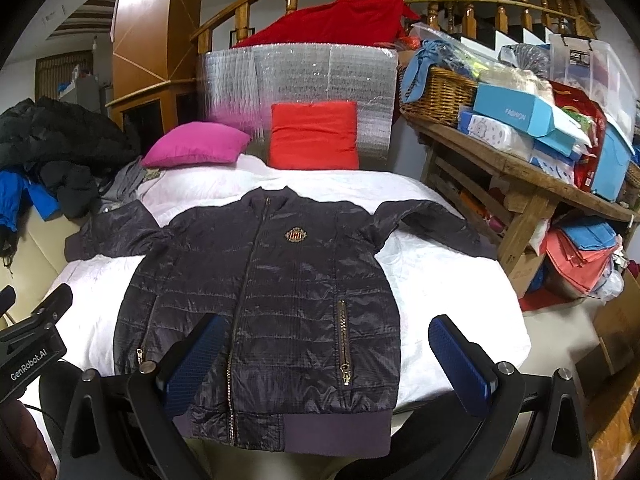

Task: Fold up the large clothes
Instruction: 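Grasp the jacket sleeve cuff with the right gripper and lift it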

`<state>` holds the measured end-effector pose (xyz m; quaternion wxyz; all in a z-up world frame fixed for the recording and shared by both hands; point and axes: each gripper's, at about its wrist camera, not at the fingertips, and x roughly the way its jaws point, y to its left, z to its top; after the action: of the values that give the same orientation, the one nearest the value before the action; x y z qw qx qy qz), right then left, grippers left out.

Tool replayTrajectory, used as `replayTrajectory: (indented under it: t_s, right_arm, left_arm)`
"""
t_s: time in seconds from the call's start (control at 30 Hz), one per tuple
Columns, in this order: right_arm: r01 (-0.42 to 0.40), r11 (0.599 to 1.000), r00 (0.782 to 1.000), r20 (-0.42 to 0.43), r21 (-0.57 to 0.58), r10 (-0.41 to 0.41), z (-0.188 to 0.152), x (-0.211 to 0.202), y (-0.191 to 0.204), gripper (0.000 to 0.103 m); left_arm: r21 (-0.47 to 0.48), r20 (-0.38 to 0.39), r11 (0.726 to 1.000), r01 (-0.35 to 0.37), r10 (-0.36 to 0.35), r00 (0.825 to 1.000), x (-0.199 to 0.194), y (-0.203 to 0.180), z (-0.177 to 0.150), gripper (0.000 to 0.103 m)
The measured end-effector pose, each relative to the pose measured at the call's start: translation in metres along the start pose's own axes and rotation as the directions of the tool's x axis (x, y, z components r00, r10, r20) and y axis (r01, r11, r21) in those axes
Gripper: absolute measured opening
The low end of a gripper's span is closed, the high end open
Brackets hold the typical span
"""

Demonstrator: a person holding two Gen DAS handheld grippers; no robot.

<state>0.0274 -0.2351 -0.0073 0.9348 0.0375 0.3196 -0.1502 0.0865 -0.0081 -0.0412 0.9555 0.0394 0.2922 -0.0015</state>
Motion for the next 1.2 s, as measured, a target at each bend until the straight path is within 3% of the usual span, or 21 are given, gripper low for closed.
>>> replayTrajectory:
  t_s: [0.2, 0.3, 0.37, 0.43, 0.5, 0.63, 0.7, 0.77, 0.87, 1.0, 1.13, 1.2]
  right_arm:
    - [-0.047, 0.999, 0.998, -0.031, 0.019, 0.047, 0.01, 0.032, -0.003, 0.103]
    - [-0.141, 0.979, 0.988, -0.033, 0.147, 0.148, 0.026, 0.065, -0.033, 0.103]
    - [-0.165, 0.954, 0.984, -0.028, 0.251, 0.178, 0.036, 0.093, -0.064, 0.103]
    - [-0.21, 0.899, 0.974, -0.002, 0.385, 0.228, 0.044, 0.132, -0.11, 0.103]
    - [-0.213, 0.81, 0.966, -0.006, 0.546, 0.258, 0.047, 0.178, -0.163, 0.103]
    - [-0.221, 0.552, 0.956, 0.067, 0.804, 0.286, 0.033, 0.253, -0.256, 0.103]
    - [-0.239, 0.393, 0.944, 0.118, 0.888, 0.307, 0.024, 0.29, -0.294, 0.103]
    - [-0.25, 0.294, 0.933, 0.149, 0.923, 0.327, 0.021, 0.32, -0.317, 0.103]
    - [-0.256, 0.214, 0.928, 0.177, 0.943, 0.329, 0.027, 0.355, -0.334, 0.103]
    - [-0.236, 0.198, 0.931, 0.163, 0.951, 0.325, 0.045, 0.391, -0.343, 0.103]
    - [-0.139, 0.134, 0.956, 0.098, 0.981, 0.275, 0.05, 0.427, -0.358, 0.103]
    - [-0.011, 0.16, 0.972, -0.026, 0.987, 0.232, 0.05, 0.443, -0.363, 0.103]
  left_arm:
    - [0.014, -0.04, 1.0, -0.021, 0.021, 0.999, 0.028, -0.002, 0.001, 0.103]
    - [0.05, -0.097, 0.999, 0.006, -0.001, 0.995, 0.063, -0.009, 0.009, 0.103]
    - [0.078, -0.193, 0.996, 0.053, -0.037, 0.981, 0.101, -0.017, 0.015, 0.103]
    - [0.097, -0.281, 0.991, 0.089, -0.058, 0.958, 0.146, -0.026, 0.019, 0.103]
    - [0.129, -0.339, 0.989, 0.075, -0.028, 0.94, 0.193, -0.037, 0.022, 0.103]
    - [0.188, -0.386, 0.982, 0.03, 0.046, 0.921, 0.275, -0.062, 0.027, 0.103]
    - [0.187, -0.42, 0.981, 0.041, 0.042, 0.907, 0.303, -0.074, 0.027, 0.103]
    - [0.171, -0.442, 0.983, 0.06, 0.022, 0.897, 0.321, -0.082, 0.028, 0.103]
    - [0.16, -0.41, 0.983, 0.094, -0.02, 0.912, 0.325, -0.092, 0.031, 0.103]
    - [0.211, -0.341, 0.969, 0.127, -0.049, 0.939, 0.32, -0.106, 0.037, 0.103]
    - [0.209, -0.315, 0.967, 0.146, -0.075, 0.946, 0.323, -0.107, 0.039, 0.103]
    - [0.192, -0.336, 0.971, 0.142, -0.071, 0.939, 0.333, -0.106, 0.041, 0.103]
